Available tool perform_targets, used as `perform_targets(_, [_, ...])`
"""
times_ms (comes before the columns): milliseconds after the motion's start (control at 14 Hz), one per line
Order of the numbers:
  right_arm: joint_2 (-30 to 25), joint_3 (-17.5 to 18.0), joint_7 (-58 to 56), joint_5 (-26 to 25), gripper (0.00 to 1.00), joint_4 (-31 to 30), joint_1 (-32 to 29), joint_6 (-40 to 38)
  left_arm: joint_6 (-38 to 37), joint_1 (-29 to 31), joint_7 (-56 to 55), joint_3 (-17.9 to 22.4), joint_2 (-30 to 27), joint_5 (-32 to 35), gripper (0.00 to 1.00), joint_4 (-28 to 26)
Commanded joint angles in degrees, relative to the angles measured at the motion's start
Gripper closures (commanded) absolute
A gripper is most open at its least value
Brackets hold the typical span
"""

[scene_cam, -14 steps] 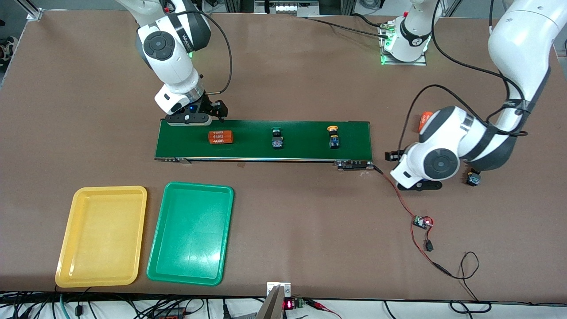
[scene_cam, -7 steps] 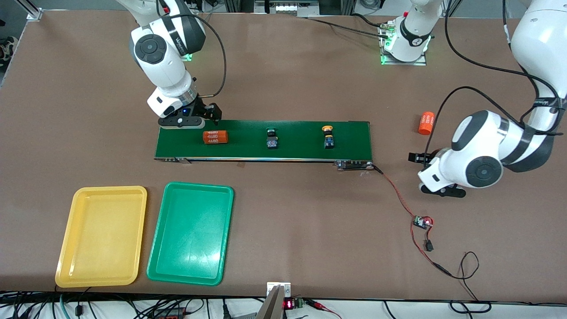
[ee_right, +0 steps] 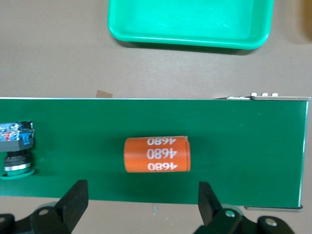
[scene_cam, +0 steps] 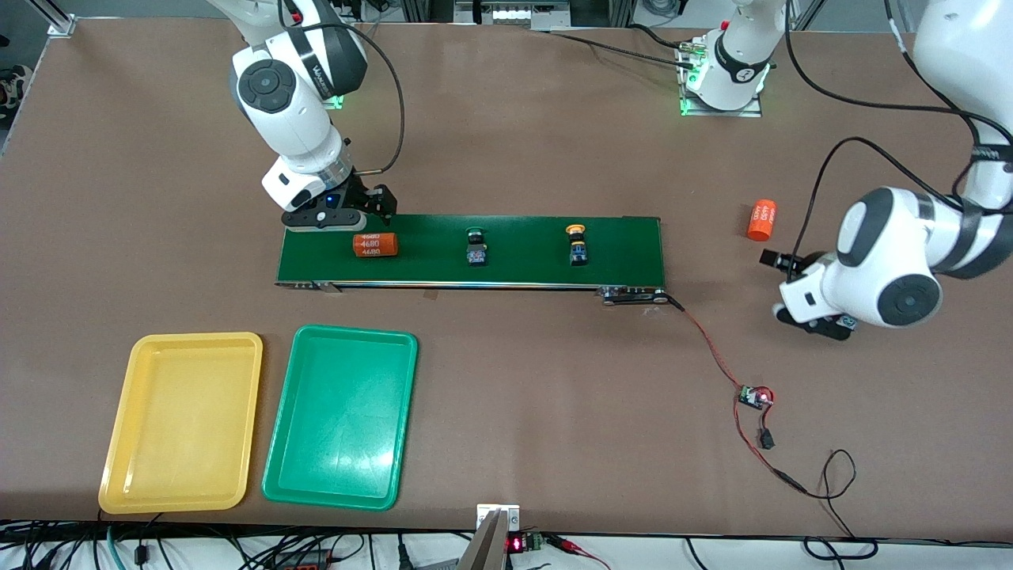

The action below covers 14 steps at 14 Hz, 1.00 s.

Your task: Sort buttons by color to trays

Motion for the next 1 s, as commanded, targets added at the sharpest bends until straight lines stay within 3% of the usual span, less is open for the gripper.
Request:
perform_targets(0, [1.4,0.2,2.0,-0.3,0.00,1.8,0.7,-1.1,11.5,-4.4,3.9,7.1,-13.8,-2.2,0.00,-18.5])
perform_targets(214, [2.7,0.1,2.2,-0.3,0.00,3.1,1.8,-1.1,22.1,-9.8,4.0,13.8,-15.5,-2.7,0.00,-27.3])
perform_targets(427, [4.5,0.0,2.4,-0.3,0.00,4.0,2.1,-0.9,23.3,-12.1,3.1,14.3,-13.7,-3.0,0.00,-32.6])
perform_targets(712, [5.8,-1.6,3.1,-0.5,0.00,4.5,3.9,-0.8,30.4,-12.1,3.8,15.1,-11.2,-3.0,0.01,-35.7])
perform_targets(926, [6.7,-4.7,3.7,-0.8,0.00,5.1,6.0,-1.1,34.4,-12.1,6.3,15.7,-8.4,-2.8,0.17,-35.5])
